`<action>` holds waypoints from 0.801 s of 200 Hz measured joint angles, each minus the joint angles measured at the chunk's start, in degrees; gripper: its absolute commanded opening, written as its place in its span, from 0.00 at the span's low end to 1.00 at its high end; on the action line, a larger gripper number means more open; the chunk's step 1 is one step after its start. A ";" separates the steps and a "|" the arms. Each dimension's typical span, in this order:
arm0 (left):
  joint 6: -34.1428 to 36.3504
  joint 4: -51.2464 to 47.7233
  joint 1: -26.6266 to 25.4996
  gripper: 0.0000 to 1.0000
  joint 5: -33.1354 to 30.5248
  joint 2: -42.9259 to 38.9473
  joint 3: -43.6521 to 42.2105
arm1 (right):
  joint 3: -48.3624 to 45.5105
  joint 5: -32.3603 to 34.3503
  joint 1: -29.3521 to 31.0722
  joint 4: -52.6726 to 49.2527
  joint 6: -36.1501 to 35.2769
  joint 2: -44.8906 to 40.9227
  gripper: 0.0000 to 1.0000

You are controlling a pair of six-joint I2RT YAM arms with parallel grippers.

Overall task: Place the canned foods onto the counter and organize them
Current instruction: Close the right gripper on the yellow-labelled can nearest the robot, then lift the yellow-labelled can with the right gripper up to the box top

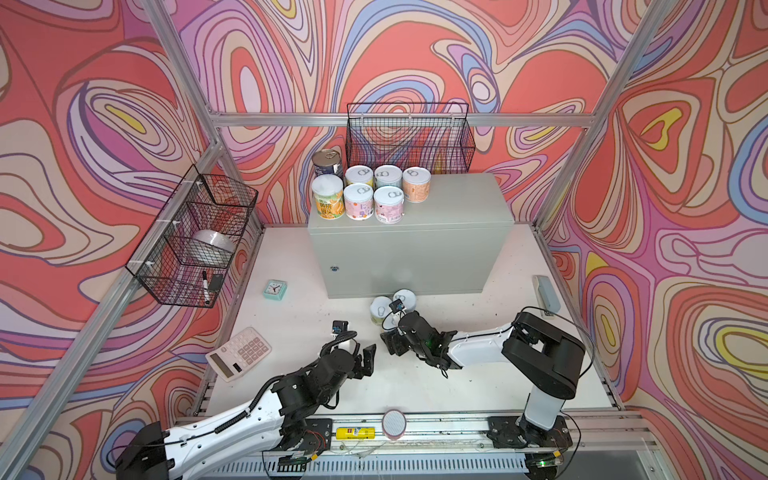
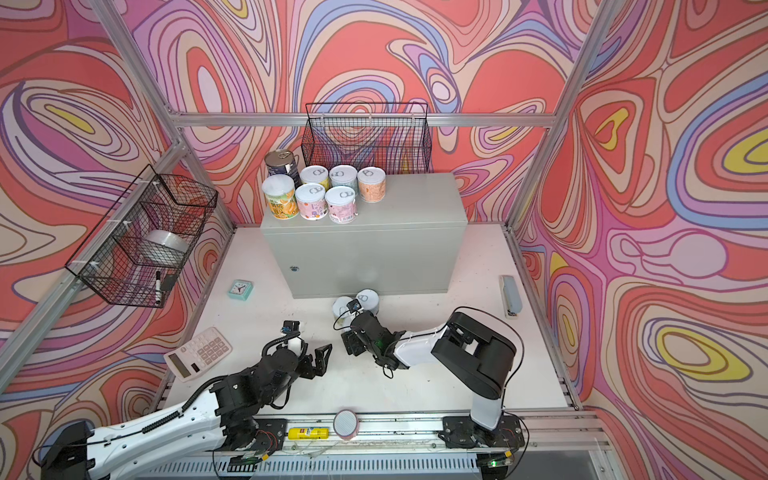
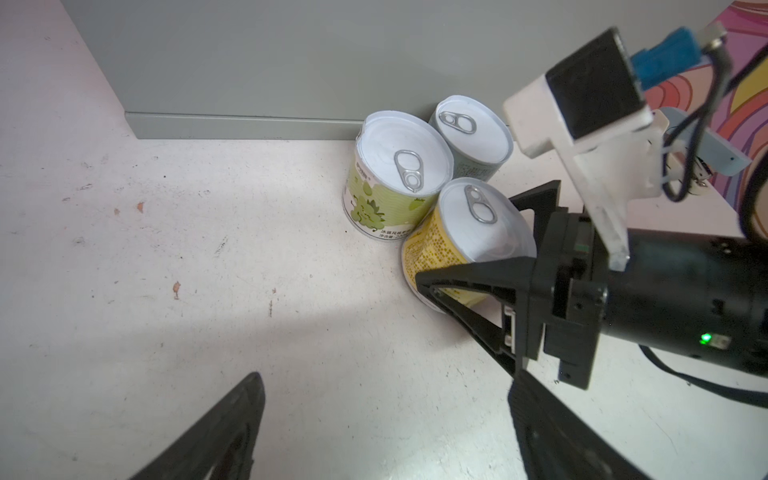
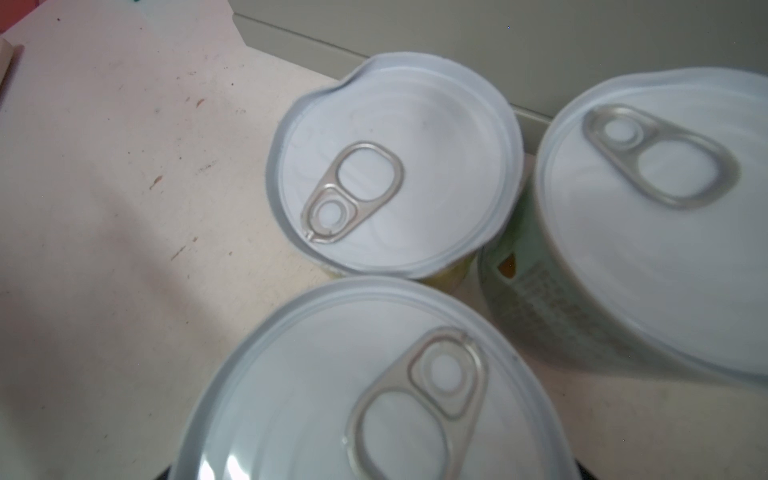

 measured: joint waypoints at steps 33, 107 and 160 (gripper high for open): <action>0.46 0.13 0.22 0.93 0.44 -0.55 0.02 | -0.11 0.00 -0.04 0.07 0.00 0.00 0.08; 2.27 -3.13 1.49 0.94 1.07 -0.28 5.25 | -5.07 -2.19 -0.09 -12.52 2.23 -13.64 0.00; 3.17 -6.10 4.11 0.94 4.92 0.76 9.35 | 1.86 -6.25 -0.09 -31.04 2.89 -28.30 0.00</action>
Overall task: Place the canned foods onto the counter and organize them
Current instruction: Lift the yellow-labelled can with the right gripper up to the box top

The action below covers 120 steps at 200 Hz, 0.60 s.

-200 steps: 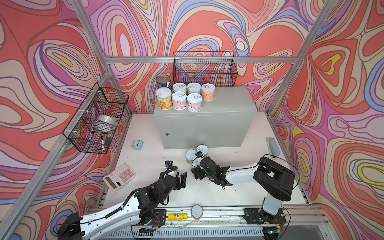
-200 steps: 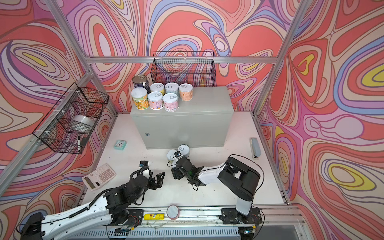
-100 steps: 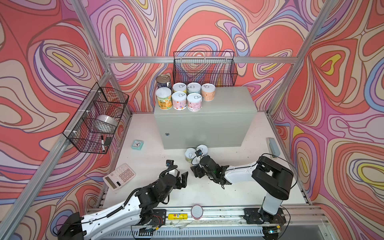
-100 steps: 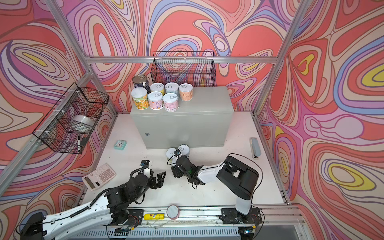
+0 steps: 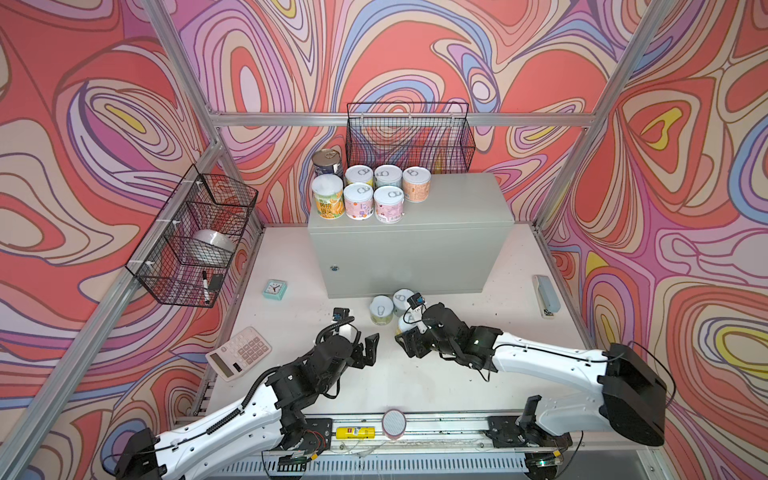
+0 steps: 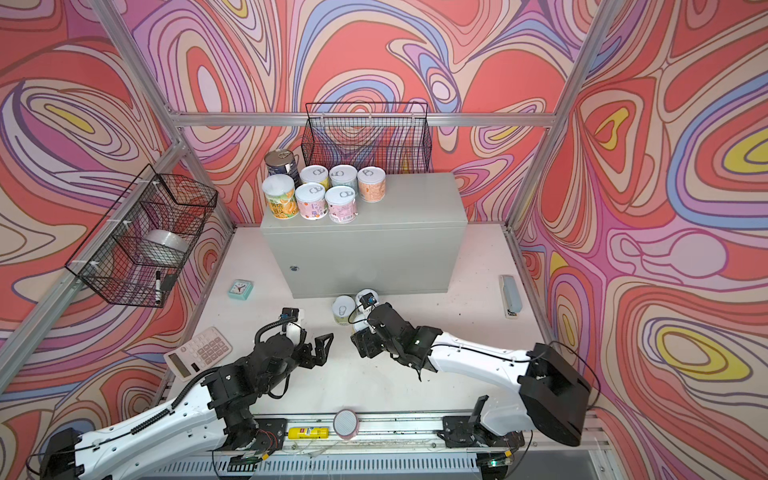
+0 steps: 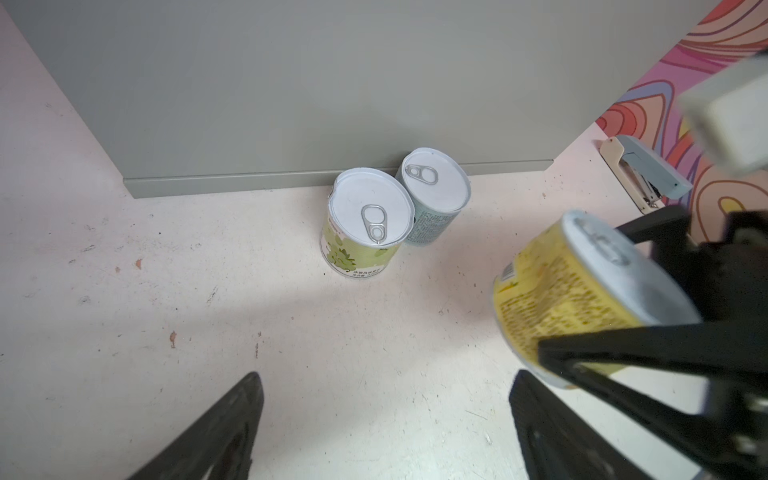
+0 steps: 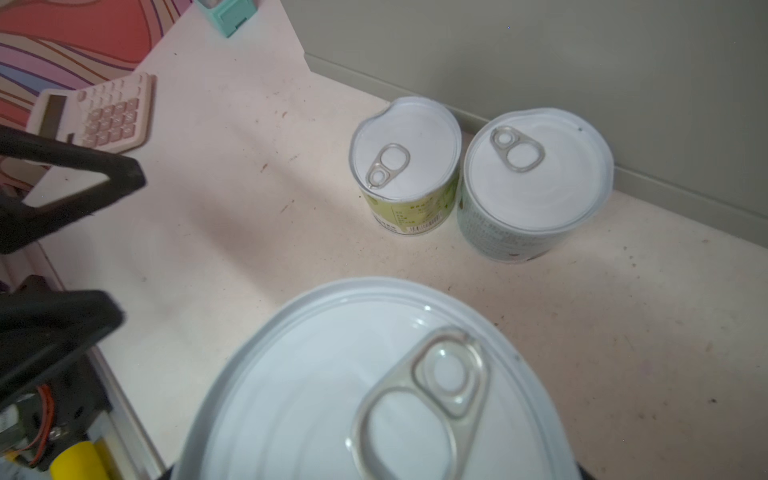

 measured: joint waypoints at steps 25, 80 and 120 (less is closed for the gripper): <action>0.42 -2.14 3.39 0.94 3.93 0.07 2.40 | 6.99 -0.33 0.00 -8.57 -0.02 -4.42 0.00; 3.39 -7.41 4.92 0.94 9.27 1.70 15.08 | 26.97 3.43 0.00 -24.94 -4.07 -6.12 0.00; 5.09 -9.44 4.94 0.93 11.85 4.46 17.81 | 44.04 9.55 0.00 -33.79 -8.55 -1.53 0.00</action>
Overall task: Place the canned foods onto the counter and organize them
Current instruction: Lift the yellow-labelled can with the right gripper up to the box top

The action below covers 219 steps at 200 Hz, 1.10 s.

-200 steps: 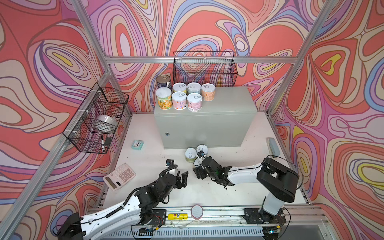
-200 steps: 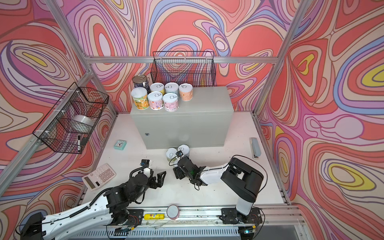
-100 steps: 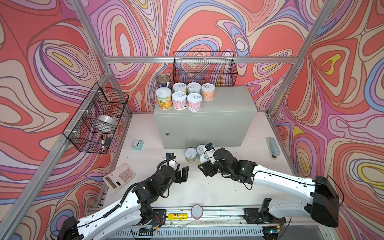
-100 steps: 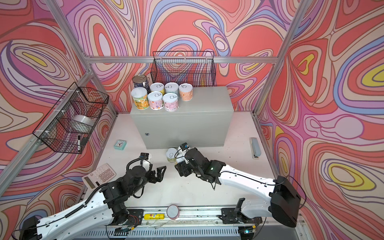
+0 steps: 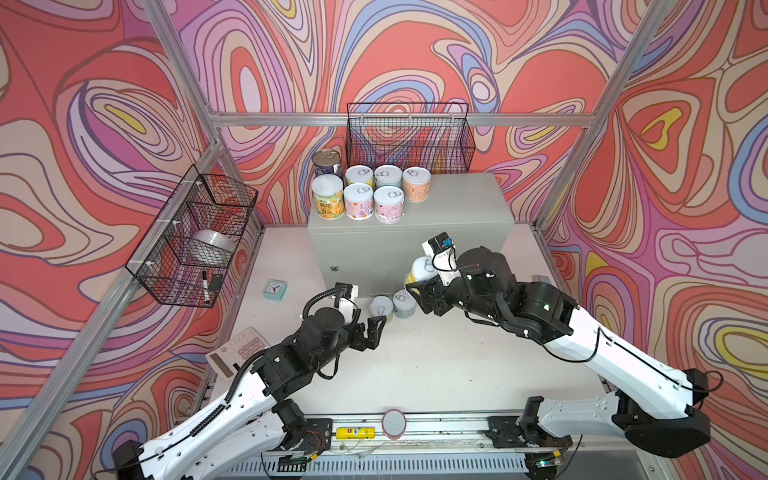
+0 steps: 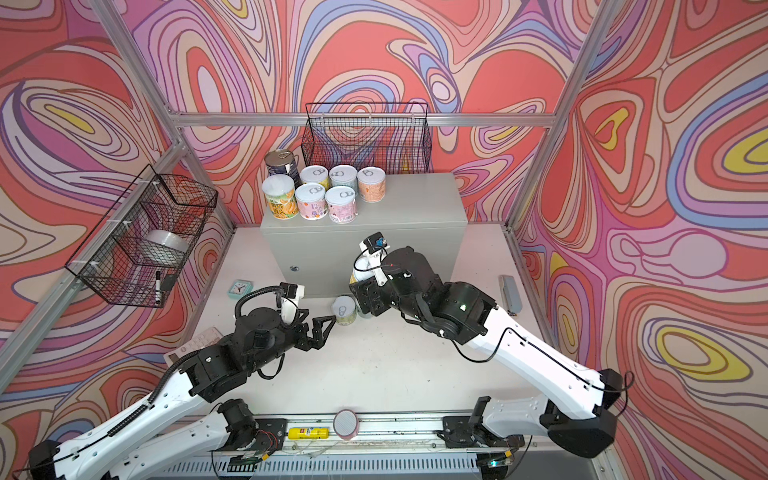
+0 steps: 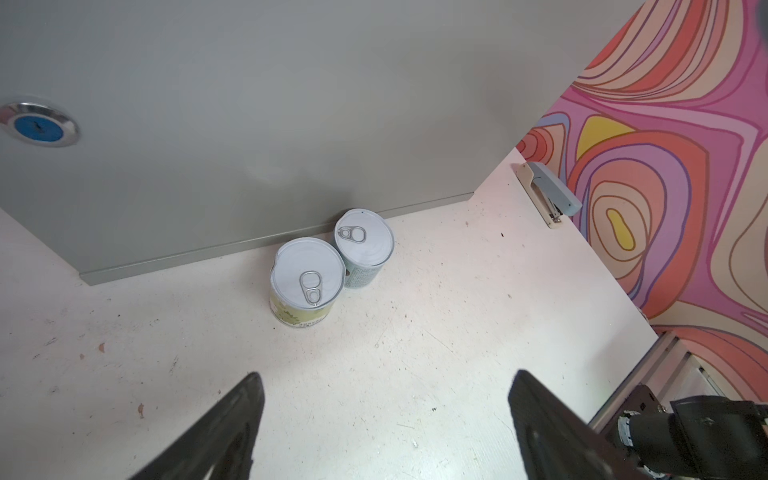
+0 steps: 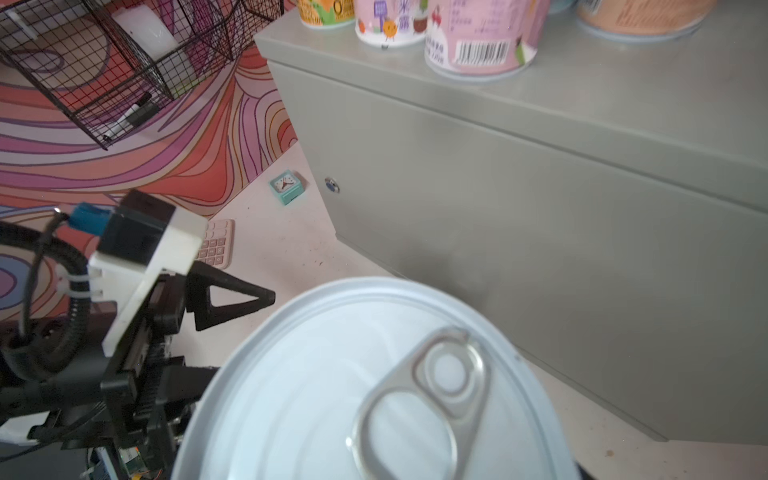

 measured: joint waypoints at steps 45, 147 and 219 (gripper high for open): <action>0.79 -2.54 0.00 0.92 1.88 1.14 0.66 | 17.86 6.99 -1.79 -7.37 -4.00 9.57 0.00; 1.22 -2.91 0.00 0.92 1.29 -1.55 0.37 | 33.07 5.64 -14.43 -7.65 -8.55 23.63 0.00; 2.56 -2.91 0.00 0.95 1.16 -0.17 0.11 | 39.08 0.02 -21.79 -8.48 -8.68 30.03 0.00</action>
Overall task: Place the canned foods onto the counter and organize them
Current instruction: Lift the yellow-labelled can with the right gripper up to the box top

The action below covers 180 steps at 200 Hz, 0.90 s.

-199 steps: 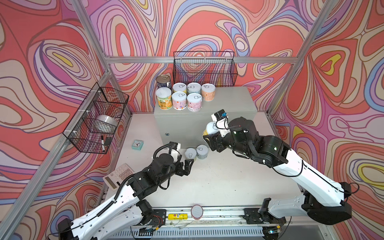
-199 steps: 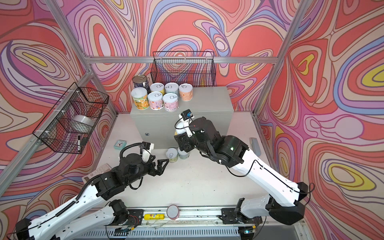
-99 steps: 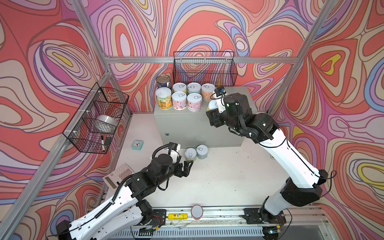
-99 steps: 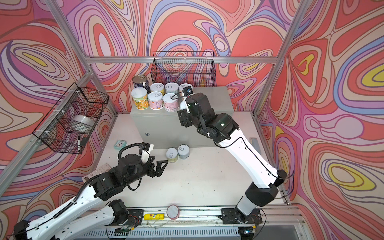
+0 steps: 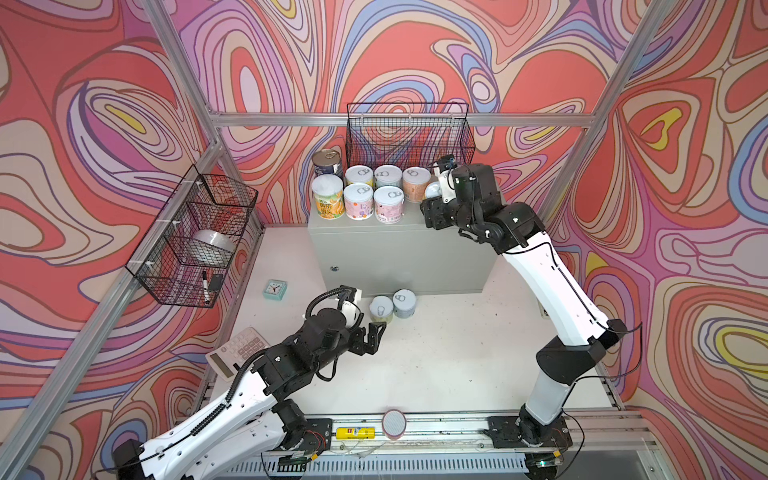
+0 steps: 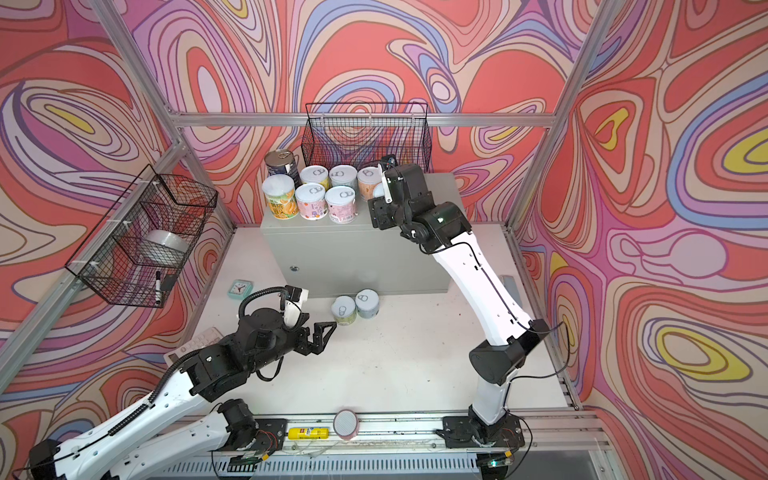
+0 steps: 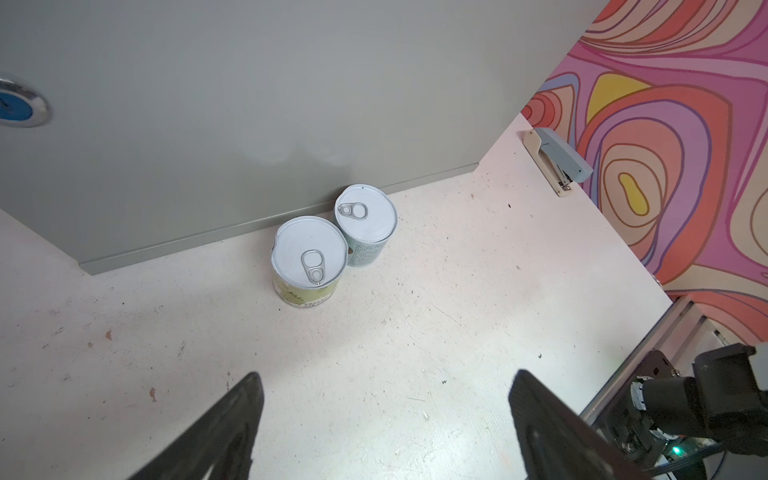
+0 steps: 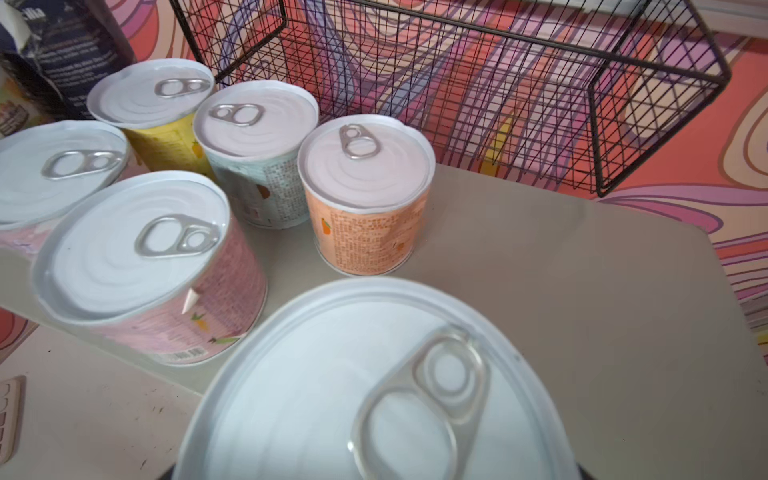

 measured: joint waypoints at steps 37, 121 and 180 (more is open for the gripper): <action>0.61 0.02 0.00 0.96 -0.09 0.50 0.00 | 1.20 -2.36 -1.44 -0.35 0.24 3.23 0.00; 1.88 1.38 0.00 0.95 -4.39 -0.70 0.17 | 3.15 -5.22 -1.66 -0.48 0.24 5.14 0.19; 2.10 2.45 0.00 0.95 -4.81 0.28 0.44 | 3.30 -5.57 -1.66 0.15 0.24 6.25 0.49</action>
